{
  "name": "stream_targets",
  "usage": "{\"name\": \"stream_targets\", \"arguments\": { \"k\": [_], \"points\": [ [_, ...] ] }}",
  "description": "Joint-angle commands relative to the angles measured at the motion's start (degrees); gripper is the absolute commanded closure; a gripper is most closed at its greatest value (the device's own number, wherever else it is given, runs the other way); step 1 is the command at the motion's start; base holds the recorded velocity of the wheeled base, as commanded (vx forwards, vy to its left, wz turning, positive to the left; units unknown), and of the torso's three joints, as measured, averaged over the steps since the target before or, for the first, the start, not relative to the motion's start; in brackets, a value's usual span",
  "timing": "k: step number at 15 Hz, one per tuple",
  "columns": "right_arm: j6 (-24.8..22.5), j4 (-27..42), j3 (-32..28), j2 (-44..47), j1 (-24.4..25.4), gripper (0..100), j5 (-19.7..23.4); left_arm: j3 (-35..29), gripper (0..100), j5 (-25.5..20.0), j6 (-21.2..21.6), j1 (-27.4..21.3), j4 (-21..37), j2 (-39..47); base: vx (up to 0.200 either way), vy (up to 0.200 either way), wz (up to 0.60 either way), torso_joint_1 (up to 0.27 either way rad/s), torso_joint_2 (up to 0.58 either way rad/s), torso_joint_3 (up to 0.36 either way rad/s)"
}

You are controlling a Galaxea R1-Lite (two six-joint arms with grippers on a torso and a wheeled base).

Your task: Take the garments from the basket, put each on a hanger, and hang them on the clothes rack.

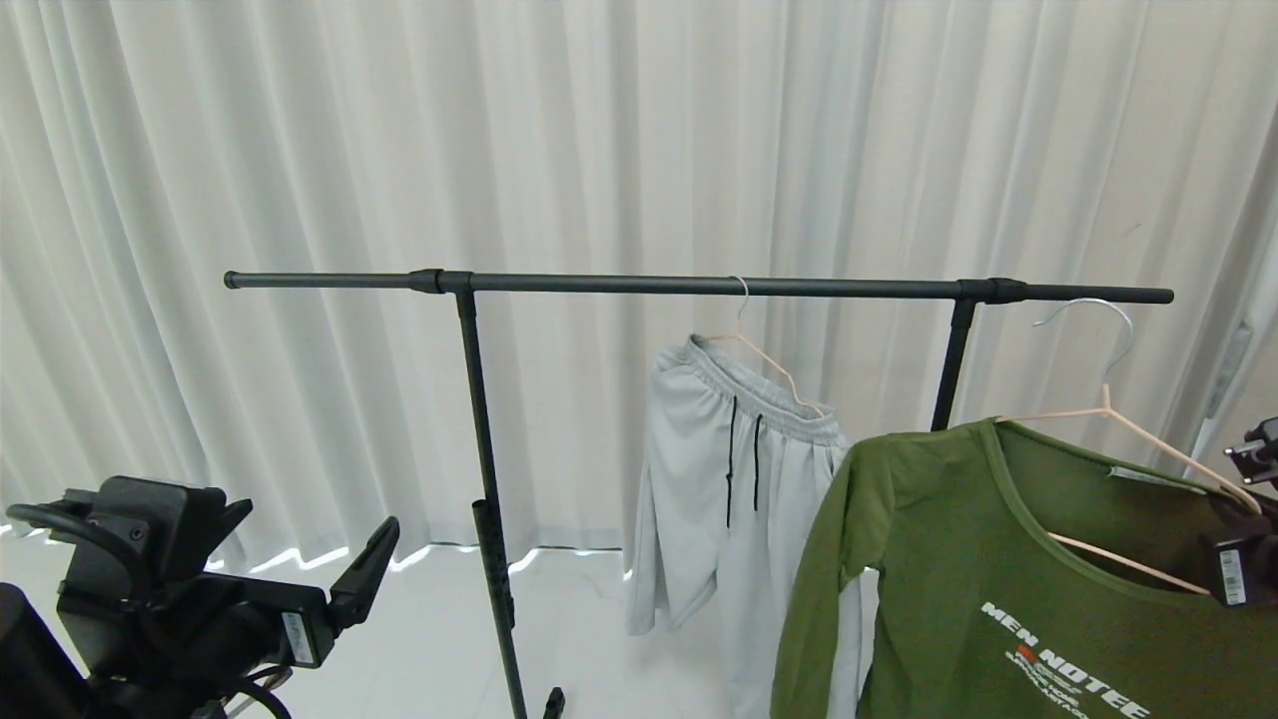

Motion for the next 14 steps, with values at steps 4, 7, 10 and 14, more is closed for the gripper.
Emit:
{"name": "stream_targets", "arguments": {
  "k": [4,7,10,14],
  "points": [
    [-2.58,-0.25,0.37,-3.49,-2.90,100,-0.03,0.01,0,-0.17,-0.51,0.72,0.69,0.66,0.000,0.000,0.00,0.000,0.00,0.000],
    [-2.05,-0.25,-0.51,-3.23,-4.83,100,-0.03,0.01,0,-0.17,-0.42,0.72,0.69,0.58,0.000,0.000,0.00,0.000,0.00,0.000],
    [-1.79,-0.25,-1.74,-1.47,-6.76,100,-0.03,0.01,0,-0.08,0.02,0.54,0.69,-0.04,0.000,0.000,0.00,0.000,0.00,0.000],
    [2.43,-0.25,-5.08,2.48,-7.47,100,-0.03,0.01,0,-0.17,-0.51,0.54,0.78,-0.04,0.000,0.000,0.00,0.000,0.00,0.000]
  ]
}}
